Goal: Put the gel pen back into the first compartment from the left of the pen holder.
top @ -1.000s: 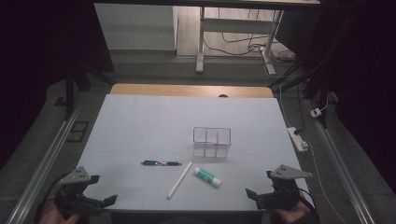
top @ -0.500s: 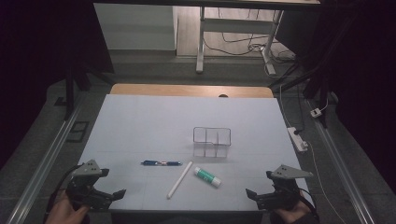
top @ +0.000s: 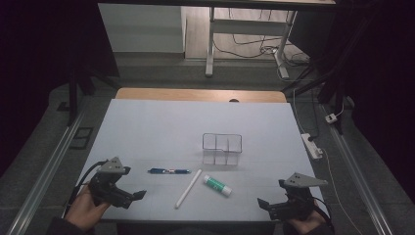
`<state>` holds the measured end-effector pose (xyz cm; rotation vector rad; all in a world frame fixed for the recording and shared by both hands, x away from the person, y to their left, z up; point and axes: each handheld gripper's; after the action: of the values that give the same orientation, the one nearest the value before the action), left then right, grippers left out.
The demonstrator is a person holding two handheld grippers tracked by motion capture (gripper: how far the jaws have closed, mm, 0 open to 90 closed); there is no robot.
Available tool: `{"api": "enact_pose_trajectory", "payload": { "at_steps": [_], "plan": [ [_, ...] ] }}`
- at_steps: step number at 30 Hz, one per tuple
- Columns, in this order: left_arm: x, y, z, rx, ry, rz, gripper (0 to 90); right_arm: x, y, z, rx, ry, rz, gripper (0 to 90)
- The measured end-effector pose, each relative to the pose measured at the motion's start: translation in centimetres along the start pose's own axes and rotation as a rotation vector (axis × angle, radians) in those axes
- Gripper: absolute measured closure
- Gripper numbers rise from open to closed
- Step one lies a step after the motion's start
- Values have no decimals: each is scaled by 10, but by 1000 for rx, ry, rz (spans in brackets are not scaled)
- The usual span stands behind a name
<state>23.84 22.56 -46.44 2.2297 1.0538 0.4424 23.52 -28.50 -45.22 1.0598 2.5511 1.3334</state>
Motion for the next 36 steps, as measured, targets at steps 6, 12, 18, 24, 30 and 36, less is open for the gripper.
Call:
{"api": "enact_pose_trajectory", "payload": {
  "at_steps": [6,12,18,24,30,36],
  "plan": [
    [-2,13,14,18,2,26,3,-1,0,0,-1,4,5,0],
    [-2,26,26,31,-14,75,6,-1,0,0,5,3,6,0],
    [-2,43,41,46,-21,135,6,-1,0,0,3,9,10,0],
    [-1,58,60,70,-31,192,1,-1,0,0,5,14,11,0],
    [0,72,77,87,-54,227,0,-2,0,0,7,17,11,0],
    [-2,84,94,102,-97,273,0,-2,0,0,7,20,11,0]
  ]
}}
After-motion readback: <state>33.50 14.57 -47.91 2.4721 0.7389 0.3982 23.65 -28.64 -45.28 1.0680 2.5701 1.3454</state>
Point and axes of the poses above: each handheld gripper's, and its own axes: z roughly forward along the jaws, y roughly out of its top, x roughly to its left, and after that the axes turned 13 degrees about y, right-handed
